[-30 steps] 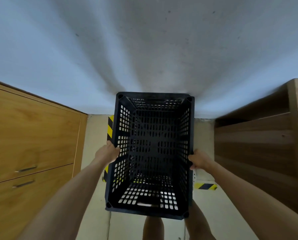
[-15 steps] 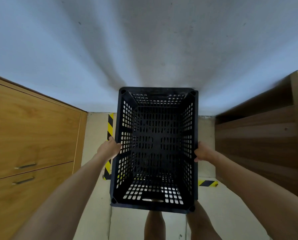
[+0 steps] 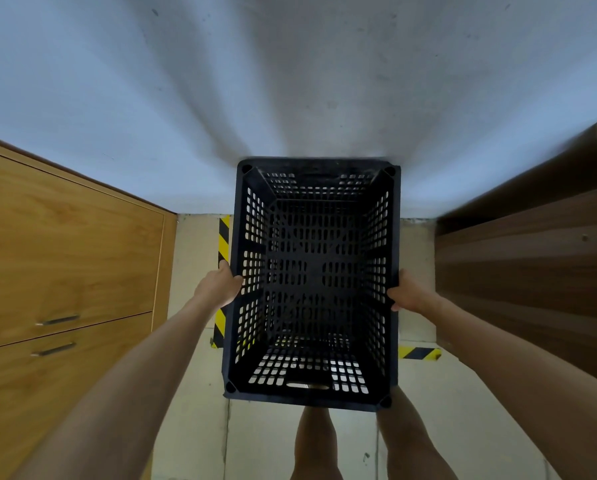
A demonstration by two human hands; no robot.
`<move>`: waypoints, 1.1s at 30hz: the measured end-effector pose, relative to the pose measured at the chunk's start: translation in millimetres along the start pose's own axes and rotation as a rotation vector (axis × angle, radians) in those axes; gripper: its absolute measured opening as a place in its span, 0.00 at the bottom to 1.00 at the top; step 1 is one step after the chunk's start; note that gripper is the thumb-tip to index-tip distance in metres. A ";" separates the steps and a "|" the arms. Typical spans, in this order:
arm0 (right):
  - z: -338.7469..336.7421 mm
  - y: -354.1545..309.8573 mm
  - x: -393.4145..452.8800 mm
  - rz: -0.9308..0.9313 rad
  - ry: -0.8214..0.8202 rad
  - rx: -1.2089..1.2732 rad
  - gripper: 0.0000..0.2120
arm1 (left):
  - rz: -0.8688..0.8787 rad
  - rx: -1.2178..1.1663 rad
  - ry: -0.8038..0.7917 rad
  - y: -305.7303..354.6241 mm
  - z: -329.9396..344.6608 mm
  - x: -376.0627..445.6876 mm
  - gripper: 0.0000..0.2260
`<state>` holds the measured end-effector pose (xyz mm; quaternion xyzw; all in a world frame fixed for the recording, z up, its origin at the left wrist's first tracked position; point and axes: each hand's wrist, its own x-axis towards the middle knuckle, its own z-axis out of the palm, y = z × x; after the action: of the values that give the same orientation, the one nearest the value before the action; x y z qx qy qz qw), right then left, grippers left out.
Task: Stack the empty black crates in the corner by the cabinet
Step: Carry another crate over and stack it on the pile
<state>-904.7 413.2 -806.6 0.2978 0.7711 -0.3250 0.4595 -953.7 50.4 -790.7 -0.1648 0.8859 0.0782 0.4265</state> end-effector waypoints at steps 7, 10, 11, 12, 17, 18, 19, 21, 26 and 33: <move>0.8 -2.7 0.0 -0.064 0.041 -0.058 0.16 | 0.012 0.054 0.005 -0.4 8.2 -3.0 0.24; 6.5 -14.0 -4.9 -0.101 0.025 -0.088 0.16 | -0.002 0.042 0.023 -11.7 -0.4 2.2 0.21; 9.5 -18.2 -7.8 -0.099 0.008 -0.109 0.17 | -0.016 0.034 0.012 -16.3 -5.2 3.1 0.21; 12.9 -21.0 -9.4 -0.105 0.001 -0.120 0.16 | -0.031 0.030 0.003 -21.1 -9.2 4.3 0.22; 19.7 -20.6 -6.0 -0.169 0.016 -0.087 0.12 | 0.015 0.080 0.073 -38.9 -10.2 10.0 0.16; 17.5 -17.8 -4.8 -0.184 0.035 -0.105 0.12 | 0.035 0.090 0.094 -39.8 -8.1 9.1 0.15; 14.4 -16.7 -5.8 -0.198 0.057 -0.121 0.11 | 0.049 0.091 0.111 -39.8 -6.0 7.4 0.15; 7.0 -15.2 -13.1 -0.209 0.086 -0.126 0.06 | 0.071 0.062 0.134 -35.4 -2.0 3.5 0.15; -3.8 8.2 -26.9 -0.207 0.138 -0.053 0.12 | 0.136 0.060 0.179 -15.1 6.6 -0.9 0.12; -9.0 28.3 -29.1 -0.182 0.173 0.005 0.07 | 0.189 0.058 0.201 -4.7 21.3 1.7 0.12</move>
<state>-876.3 432.9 -783.5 0.2548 0.8307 -0.3403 0.3593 -937.5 51.6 -805.3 -0.0754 0.9377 0.0755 0.3308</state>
